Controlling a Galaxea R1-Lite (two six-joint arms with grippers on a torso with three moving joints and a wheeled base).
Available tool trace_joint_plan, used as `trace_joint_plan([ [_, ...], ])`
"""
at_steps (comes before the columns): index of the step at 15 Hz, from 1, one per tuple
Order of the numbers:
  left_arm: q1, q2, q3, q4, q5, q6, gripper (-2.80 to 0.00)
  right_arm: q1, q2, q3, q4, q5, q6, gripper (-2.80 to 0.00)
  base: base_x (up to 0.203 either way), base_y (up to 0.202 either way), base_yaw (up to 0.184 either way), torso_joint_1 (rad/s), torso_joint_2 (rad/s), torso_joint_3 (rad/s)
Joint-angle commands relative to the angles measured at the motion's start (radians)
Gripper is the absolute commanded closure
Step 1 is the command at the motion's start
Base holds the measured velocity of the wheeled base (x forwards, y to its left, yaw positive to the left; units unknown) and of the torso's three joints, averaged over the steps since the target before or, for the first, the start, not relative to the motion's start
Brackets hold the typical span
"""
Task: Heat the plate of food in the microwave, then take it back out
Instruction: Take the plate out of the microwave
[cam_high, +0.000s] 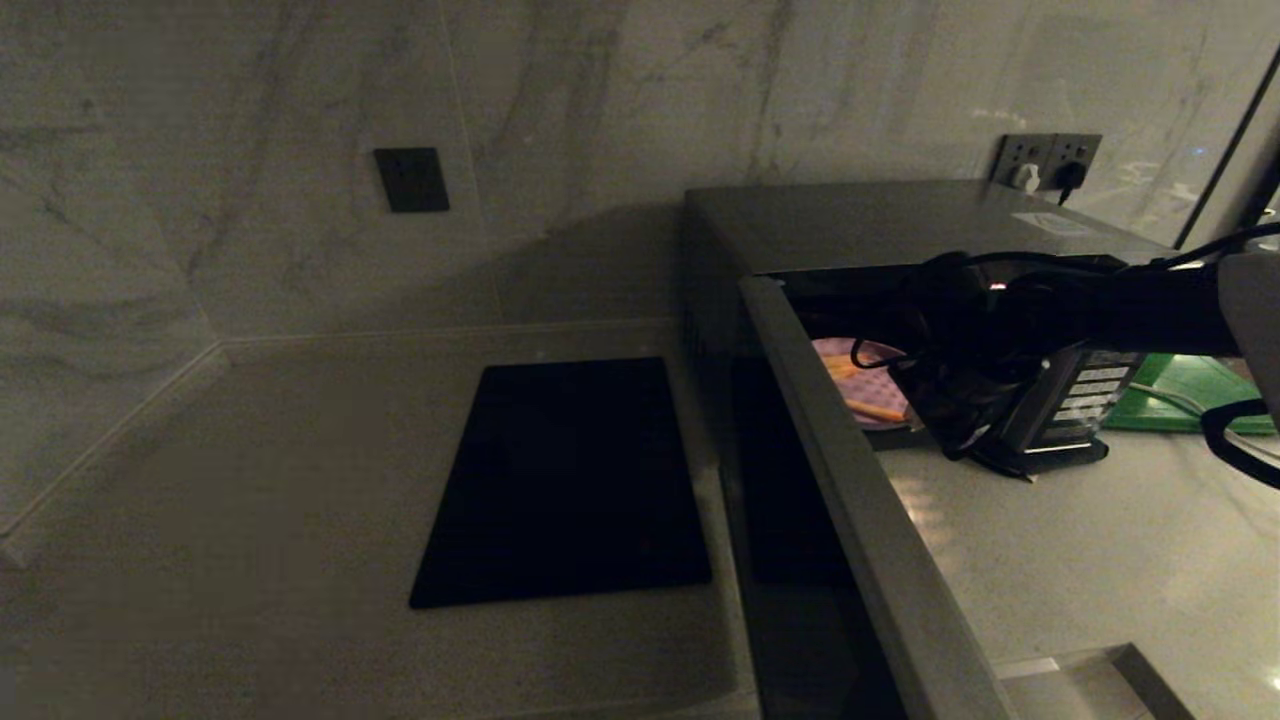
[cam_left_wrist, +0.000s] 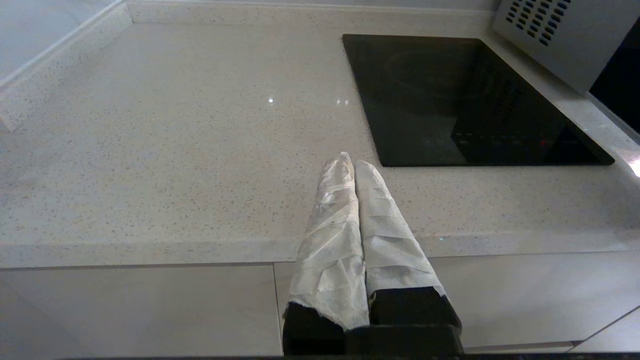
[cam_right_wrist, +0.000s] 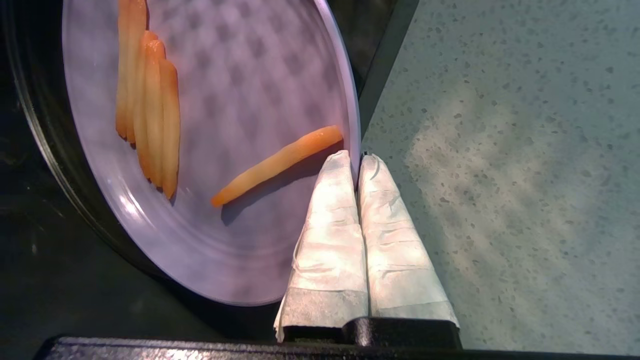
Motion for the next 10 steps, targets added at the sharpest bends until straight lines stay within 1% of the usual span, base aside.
trace_joint_plan([
  [1, 0.0, 0.001, 0.0, 0.0, 0.0, -0.001, 0.0, 0.002, -0.001, 0.0, 0.002, 0.0, 0.009, 0.0, 0.0, 0.0, 0.0, 0.0, 0.0, 0.0],
  [6, 0.001, 0.001, 0.0, 0.0, 0.0, -0.001, 0.0, 0.001, -0.006, 0.005, 0.002, 0.0, 0.009, 0.0, 0.0, 0.0, 0.0, 0.0, 0.0, 0.0],
  [10, 0.0, 0.0, 0.0, 0.0, 0.0, -0.001, 0.0, 0.001, -0.057, 0.031, 0.003, 0.0, 0.009, 0.0, 0.0, 0.0, 0.0, 0.0, 0.0, 0.0],
])
